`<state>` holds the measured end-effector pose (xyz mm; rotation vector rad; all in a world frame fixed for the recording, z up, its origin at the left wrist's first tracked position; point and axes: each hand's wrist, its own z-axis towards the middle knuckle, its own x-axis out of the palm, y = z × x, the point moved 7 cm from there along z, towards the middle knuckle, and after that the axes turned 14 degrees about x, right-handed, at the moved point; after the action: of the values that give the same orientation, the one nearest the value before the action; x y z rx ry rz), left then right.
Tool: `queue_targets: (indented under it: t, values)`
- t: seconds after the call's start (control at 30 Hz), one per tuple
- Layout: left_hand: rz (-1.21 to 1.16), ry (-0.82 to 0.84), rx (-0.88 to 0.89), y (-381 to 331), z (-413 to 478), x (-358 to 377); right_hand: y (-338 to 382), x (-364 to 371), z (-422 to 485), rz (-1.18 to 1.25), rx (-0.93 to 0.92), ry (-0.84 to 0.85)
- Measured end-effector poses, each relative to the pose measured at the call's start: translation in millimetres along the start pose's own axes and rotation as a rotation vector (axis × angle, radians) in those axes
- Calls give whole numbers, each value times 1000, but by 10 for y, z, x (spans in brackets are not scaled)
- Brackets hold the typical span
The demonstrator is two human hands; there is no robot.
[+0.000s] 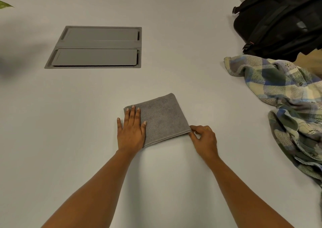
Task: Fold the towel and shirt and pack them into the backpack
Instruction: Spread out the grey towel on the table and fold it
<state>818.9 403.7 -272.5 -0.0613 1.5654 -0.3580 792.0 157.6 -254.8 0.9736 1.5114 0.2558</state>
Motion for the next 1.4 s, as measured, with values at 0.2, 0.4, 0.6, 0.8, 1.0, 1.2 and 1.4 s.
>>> queue_targets:
  t: [0.2,0.4,0.6,0.8,1.0,1.2,1.4]
  values:
    - [6,-15,-2,2,9,21,302,-261,-70,161,-199,-209]
    - [-8,-25,9,-7,6,22,1154,442,-158,47,-421,120]
    - [-9,-23,10,-3,3,30,1136,1045,-131,-368,-508,260]
    - [-23,-82,31,2,-14,0,933,921,46,-537,-476,19]
    - [-49,-66,22,12,-11,-6,786,827,232,-588,-319,35]
    - [-55,-24,29,42,-21,-22,758,846,306,-551,-290,130]
    - [10,24,-47,-81,-88,-15,791,827,386,-582,-408,179]
